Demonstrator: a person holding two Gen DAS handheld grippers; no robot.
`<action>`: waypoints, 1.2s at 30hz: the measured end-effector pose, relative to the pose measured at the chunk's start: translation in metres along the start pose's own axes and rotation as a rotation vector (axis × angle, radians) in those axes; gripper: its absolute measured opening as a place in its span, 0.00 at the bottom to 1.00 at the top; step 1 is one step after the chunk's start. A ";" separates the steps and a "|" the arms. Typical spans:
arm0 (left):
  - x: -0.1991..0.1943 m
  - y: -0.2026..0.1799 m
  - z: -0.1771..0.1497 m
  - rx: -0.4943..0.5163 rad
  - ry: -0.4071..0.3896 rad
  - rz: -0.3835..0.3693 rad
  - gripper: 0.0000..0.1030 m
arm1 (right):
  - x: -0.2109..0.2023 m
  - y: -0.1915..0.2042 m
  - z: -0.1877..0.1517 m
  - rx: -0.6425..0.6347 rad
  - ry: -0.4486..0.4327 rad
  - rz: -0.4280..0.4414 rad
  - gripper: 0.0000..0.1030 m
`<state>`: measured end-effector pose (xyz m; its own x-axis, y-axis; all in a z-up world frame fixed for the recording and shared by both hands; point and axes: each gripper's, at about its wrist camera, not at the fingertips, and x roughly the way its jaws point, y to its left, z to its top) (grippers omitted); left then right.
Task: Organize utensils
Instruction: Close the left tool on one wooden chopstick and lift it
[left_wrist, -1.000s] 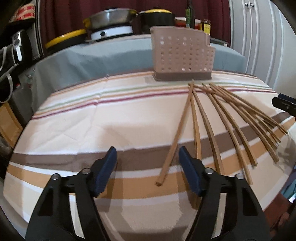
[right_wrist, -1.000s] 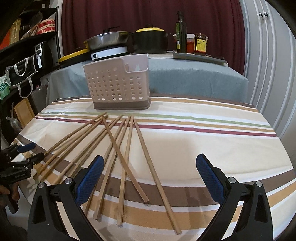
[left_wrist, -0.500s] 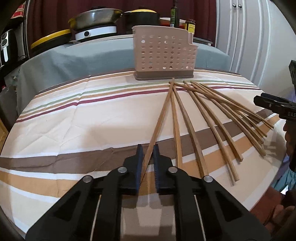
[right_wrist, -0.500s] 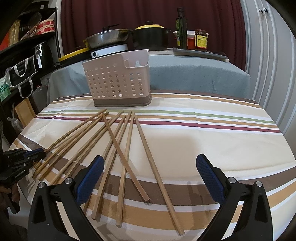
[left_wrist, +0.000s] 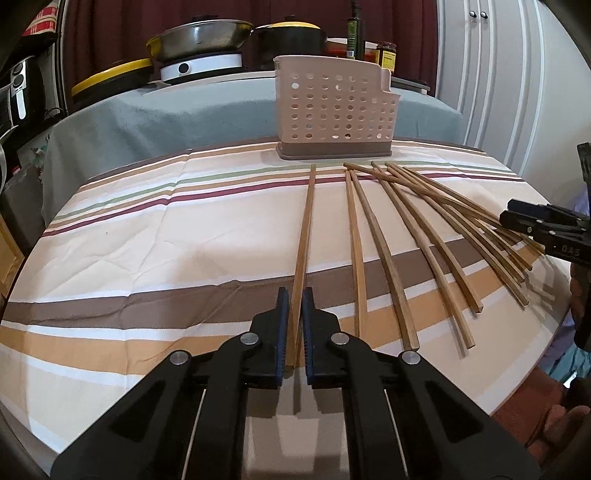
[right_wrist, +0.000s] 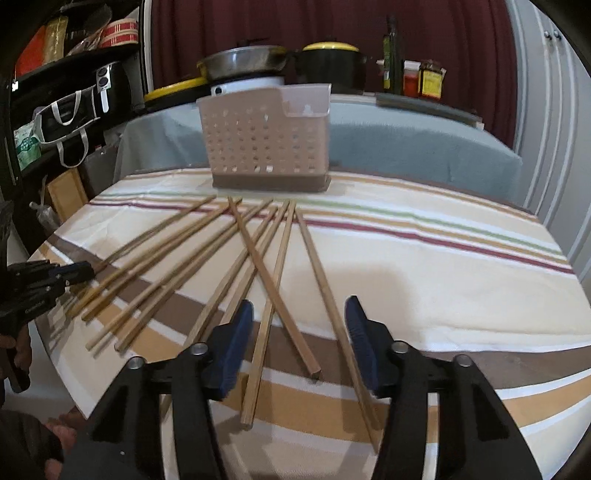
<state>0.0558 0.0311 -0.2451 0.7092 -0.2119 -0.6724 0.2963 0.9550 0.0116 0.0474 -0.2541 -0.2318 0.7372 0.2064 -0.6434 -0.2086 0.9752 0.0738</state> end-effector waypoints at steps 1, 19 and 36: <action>0.000 0.000 0.000 -0.001 0.000 0.000 0.08 | 0.001 0.000 -0.001 0.002 0.004 0.011 0.45; 0.001 0.001 -0.003 -0.024 -0.004 0.004 0.08 | -0.001 0.002 -0.018 -0.010 0.010 0.034 0.12; -0.022 0.001 0.002 -0.040 -0.066 0.026 0.07 | -0.030 0.013 -0.012 -0.048 -0.090 0.012 0.07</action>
<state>0.0416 0.0363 -0.2291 0.7571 -0.1987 -0.6223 0.2524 0.9676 -0.0019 0.0149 -0.2483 -0.2204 0.7887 0.2269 -0.5714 -0.2472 0.9680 0.0431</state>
